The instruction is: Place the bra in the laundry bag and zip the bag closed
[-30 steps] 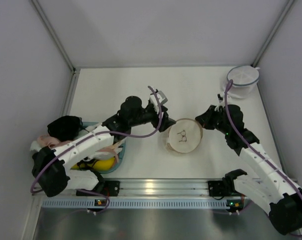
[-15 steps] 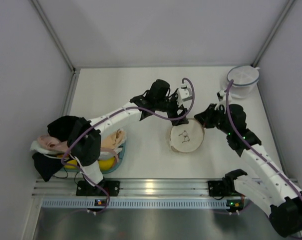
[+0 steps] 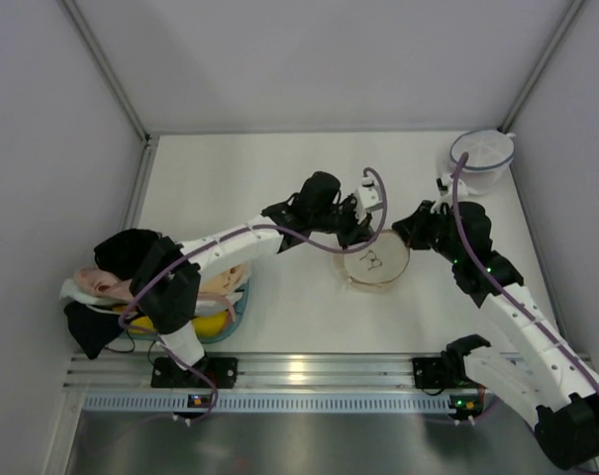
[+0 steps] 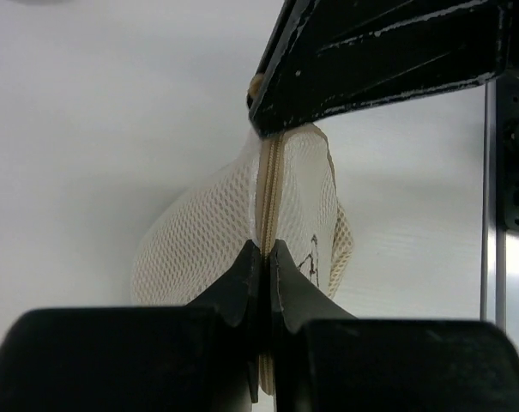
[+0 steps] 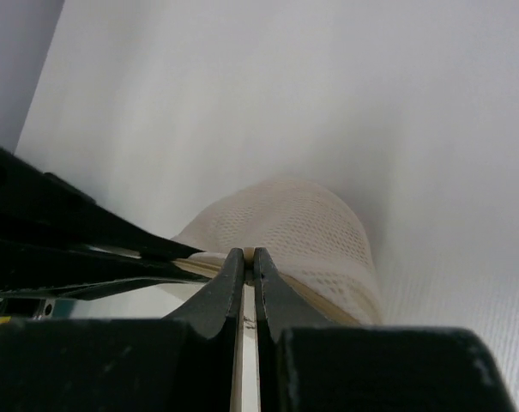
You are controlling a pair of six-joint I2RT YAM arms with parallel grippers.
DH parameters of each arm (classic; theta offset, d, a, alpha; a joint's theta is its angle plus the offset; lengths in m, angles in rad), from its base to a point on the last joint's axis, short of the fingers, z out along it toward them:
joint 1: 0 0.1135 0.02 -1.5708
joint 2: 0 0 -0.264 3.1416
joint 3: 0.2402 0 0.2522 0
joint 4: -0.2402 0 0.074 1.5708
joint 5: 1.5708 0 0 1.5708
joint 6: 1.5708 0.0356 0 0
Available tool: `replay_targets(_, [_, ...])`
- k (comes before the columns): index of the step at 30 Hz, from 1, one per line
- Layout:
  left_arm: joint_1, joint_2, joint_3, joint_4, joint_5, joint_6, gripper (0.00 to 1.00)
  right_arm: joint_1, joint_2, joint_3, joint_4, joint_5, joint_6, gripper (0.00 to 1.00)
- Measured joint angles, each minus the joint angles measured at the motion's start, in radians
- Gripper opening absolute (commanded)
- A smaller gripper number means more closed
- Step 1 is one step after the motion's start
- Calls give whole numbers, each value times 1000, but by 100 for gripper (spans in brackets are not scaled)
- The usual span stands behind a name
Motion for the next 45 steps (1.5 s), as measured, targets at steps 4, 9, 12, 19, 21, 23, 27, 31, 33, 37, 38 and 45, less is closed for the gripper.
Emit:
replay_targets(4, [-2,-126,-198,169,-87,-79,0,1,-9,2,-52,70,11,0])
replay_targets(9, [-2,-301,-364,307,-211,-199,0,1,-31,2,-72,133,32,0])
replay_targets(12, [-3,-384,-447,362,-287,-281,0,2,-37,-1,-71,139,58,0])
replay_targets(19, [-13,-500,-615,424,-338,-424,20,14,-69,-60,-47,52,112,0])
replay_targets(21, [-13,-500,-616,423,-328,-438,47,13,-62,-66,-42,43,98,0])
replay_targets(23, [-12,-500,-613,418,-319,-430,61,0,-46,-66,-37,48,69,0])
replay_targets(27, [-12,-485,-554,336,-317,-363,98,-10,-1,-63,-35,24,13,0])
replay_targets(31, [-12,-382,-286,115,-301,-218,98,-10,13,-39,-36,-21,-33,0])
replay_targets(33, [-11,-305,-121,37,-270,-126,98,-10,12,-19,-30,-44,-58,0])
replay_targets(37, [-11,-196,41,-27,-197,18,98,-10,8,7,-22,-60,-100,0])
replay_targets(38, [-11,-168,63,-43,-179,37,98,-10,8,14,-24,-60,-106,0])
replay_targets(45, [-11,23,138,-174,-47,79,91,-10,11,55,-37,-45,-114,0])
